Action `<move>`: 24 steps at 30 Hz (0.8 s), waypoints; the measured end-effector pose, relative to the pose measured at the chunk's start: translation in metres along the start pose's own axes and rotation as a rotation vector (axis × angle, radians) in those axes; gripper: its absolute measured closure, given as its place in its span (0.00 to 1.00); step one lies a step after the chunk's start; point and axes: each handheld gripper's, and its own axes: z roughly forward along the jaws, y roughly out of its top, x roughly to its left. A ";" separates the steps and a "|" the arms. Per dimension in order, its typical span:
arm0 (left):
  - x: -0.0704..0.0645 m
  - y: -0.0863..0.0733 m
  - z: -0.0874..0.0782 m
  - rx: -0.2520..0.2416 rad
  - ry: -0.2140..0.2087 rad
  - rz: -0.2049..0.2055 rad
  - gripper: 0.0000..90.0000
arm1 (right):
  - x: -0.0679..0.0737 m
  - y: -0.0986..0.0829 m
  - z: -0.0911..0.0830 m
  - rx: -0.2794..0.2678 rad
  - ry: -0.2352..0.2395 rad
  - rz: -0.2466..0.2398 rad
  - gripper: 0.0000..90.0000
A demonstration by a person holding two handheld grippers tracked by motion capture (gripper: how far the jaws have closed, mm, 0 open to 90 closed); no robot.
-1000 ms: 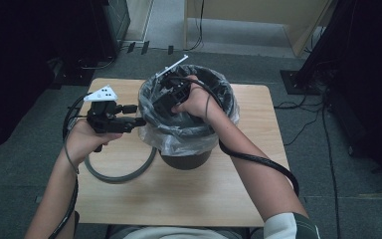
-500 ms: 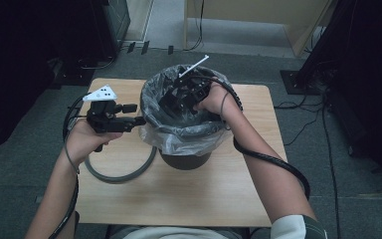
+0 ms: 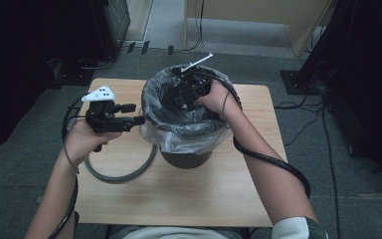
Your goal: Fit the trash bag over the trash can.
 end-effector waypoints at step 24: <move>0.001 -0.001 -0.003 -0.012 0.009 0.003 0.40 | 0.022 0.001 -0.007 -0.017 0.189 -0.179 0.22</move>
